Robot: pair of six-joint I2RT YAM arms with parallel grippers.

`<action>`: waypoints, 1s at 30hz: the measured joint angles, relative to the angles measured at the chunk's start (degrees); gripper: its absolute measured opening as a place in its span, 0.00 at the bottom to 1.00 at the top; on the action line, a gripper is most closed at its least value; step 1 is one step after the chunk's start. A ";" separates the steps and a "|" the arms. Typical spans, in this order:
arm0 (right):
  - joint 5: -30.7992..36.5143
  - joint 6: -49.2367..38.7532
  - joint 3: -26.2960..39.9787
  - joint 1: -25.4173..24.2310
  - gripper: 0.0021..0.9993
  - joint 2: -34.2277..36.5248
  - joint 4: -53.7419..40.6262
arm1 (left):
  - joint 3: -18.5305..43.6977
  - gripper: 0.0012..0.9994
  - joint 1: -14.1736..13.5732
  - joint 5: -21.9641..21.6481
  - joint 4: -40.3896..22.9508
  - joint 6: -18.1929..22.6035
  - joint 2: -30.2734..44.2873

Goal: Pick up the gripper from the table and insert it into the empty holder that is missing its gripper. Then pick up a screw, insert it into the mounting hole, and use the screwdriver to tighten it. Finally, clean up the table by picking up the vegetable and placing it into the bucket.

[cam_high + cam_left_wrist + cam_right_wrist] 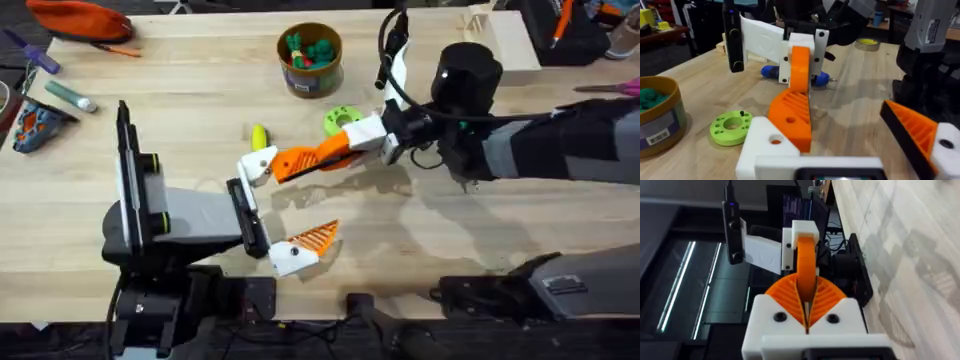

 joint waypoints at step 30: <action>5.25 0.89 0.00 2.94 0.01 0.00 0.42 | 0.00 0.99 0.00 -0.02 0.00 -0.66 0.00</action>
